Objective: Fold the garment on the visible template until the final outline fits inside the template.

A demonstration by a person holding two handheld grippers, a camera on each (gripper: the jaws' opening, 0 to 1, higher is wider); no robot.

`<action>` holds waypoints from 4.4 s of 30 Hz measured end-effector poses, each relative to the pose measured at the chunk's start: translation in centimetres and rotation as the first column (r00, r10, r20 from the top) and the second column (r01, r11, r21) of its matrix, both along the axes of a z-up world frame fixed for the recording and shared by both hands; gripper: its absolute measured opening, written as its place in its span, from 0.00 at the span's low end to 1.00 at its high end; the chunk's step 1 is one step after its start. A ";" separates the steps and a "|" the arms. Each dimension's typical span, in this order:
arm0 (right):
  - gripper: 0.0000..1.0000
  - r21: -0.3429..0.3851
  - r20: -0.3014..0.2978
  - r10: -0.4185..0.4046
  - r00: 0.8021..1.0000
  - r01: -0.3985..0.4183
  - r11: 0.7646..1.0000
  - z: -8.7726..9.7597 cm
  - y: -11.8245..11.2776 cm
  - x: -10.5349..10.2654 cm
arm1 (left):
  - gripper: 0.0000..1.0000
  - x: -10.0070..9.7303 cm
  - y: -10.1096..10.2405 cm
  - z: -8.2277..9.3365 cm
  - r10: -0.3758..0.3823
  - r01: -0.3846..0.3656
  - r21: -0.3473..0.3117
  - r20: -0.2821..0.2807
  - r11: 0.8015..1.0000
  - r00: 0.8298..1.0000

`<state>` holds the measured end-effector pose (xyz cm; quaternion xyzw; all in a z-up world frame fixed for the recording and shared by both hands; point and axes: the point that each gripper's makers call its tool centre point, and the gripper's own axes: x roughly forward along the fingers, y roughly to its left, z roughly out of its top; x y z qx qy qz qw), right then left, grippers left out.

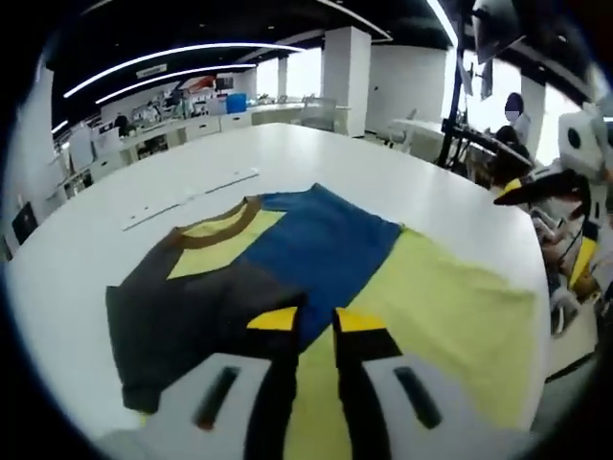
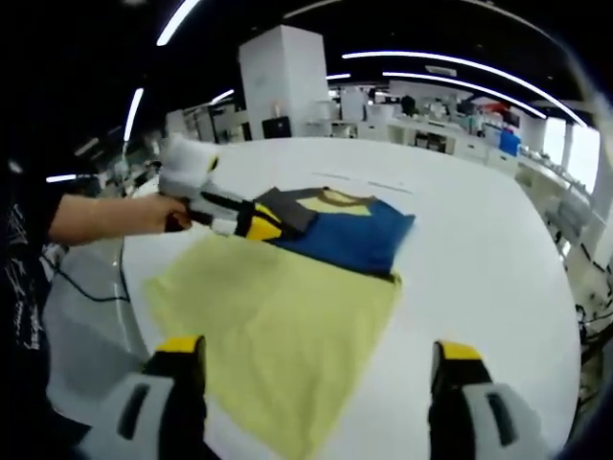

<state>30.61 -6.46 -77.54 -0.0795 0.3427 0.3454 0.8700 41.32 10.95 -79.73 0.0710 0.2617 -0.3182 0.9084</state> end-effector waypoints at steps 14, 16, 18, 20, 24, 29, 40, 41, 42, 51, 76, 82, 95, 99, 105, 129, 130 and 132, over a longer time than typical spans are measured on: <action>0.99 0.007 0.006 0.010 1.000 -0.010 1.000 0.2 0.5 0.1 | 0.19 1.0 6.1 0.2 -0.043 0.028 0.149 0.098 0.988 0.994; 0.99 0.004 0.003 0.007 1.000 -0.007 1.000 0.1 0.4 0.0 | 0.19 1.1 6.7 -0.4 -0.054 0.036 0.189 0.092 0.981 0.994; 0.99 0.002 0.001 0.007 1.000 -0.007 1.000 0.1 0.4 0.0 | 0.18 1.3 7.0 -0.8 -0.057 0.038 0.206 0.087 0.978 0.995; 0.99 0.002 -0.001 0.006 1.000 -0.006 1.000 0.0 0.3 0.0 | 0.17 1.4 7.2 -1.2 -0.060 0.041 0.213 0.082 0.976 0.995; 0.99 0.003 -0.004 0.002 1.000 -0.002 1.000 0.0 0.3 0.0 | 0.15 1.8 7.1 -1.7 -0.073 0.053 0.230 0.079 0.972 0.994; 0.99 0.004 -0.005 -0.005 1.000 0.005 1.000 0.0 0.2 0.0 | 0.10 1.8 6.7 -2.2 -0.101 0.078 0.268 0.074 0.960 0.992; 0.98 0.004 -0.010 -0.012 1.000 0.012 1.000 0.0 0.1 -0.1 | 0.05 2.5 7.6 -3.7 -0.106 0.082 0.309 0.062 0.947 0.992; 0.98 0.004 -0.011 -0.012 1.000 0.012 1.000 0.0 0.1 -0.1 | 0.05 2.5 7.6 -3.8 -0.105 0.082 0.315 0.058 0.946 0.993; 0.98 0.005 -0.011 -0.013 1.000 0.013 1.000 0.0 0.1 -0.1 | 0.03 2.5 7.7 -3.9 -0.106 0.083 0.319 0.056 0.944 0.993; 0.97 0.020 -0.008 -0.015 1.000 0.015 1.000 0.1 0.3 -0.2 | 0.00 2.3 7.4 -3.9 -0.078 0.070 0.267 0.019 0.961 0.997; 0.97 0.054 0.003 -0.025 1.000 0.025 0.998 0.0 0.2 -0.5 | 0.00 2.3 -1.2 4.9 -0.231 0.220 0.127 0.074 0.967 0.970; 0.96 0.060 0.001 -0.039 0.999 0.039 0.997 -0.1 -0.4 -0.4 | 0.00 2.7 -5.4 5.6 -0.261 0.256 0.087 0.052 0.963 0.964; 0.96 0.080 -0.011 -0.056 0.998 0.056 0.995 -0.8 -0.7 -0.6 | 0.00 4.4 -9.6 3.6 -0.203 0.205 0.031 -0.058 0.978 0.977; 0.95 0.085 -0.016 -0.061 0.998 0.062 0.994 -0.9 -0.8 -0.6 | 0.00 4.4 -10.4 2.7 -0.191 0.195 0.051 -0.067 0.980 0.979; 0.95 0.094 -0.014 -0.062 0.998 0.063 0.994 -0.9 -0.7 -0.3 | 0.05 5.0 -10.4 3.8 -0.184 0.183 0.044 0.003 0.982 0.983; 1.00 0.127 0.044 -0.040 0.998 0.034 0.991 0.3 -0.4 0.0 | 0.50 9.6 -2.5 -0.1 0.063 -0.063 0.006 -0.038 0.998 0.997; 1.00 0.121 0.043 -0.041 0.998 0.036 0.992 0.2 -0.5 0.0 | 0.49 9.9 -2.3 -0.5 0.071 -0.072 -0.003 -0.046 0.997 0.996; 1.00 0.112 0.039 -0.042 0.998 0.038 0.993 -0.1 -0.6 0.0 | 0.48 10.2 -2.1 -0.9 0.086 -0.088 -0.022 -0.051 0.996 0.995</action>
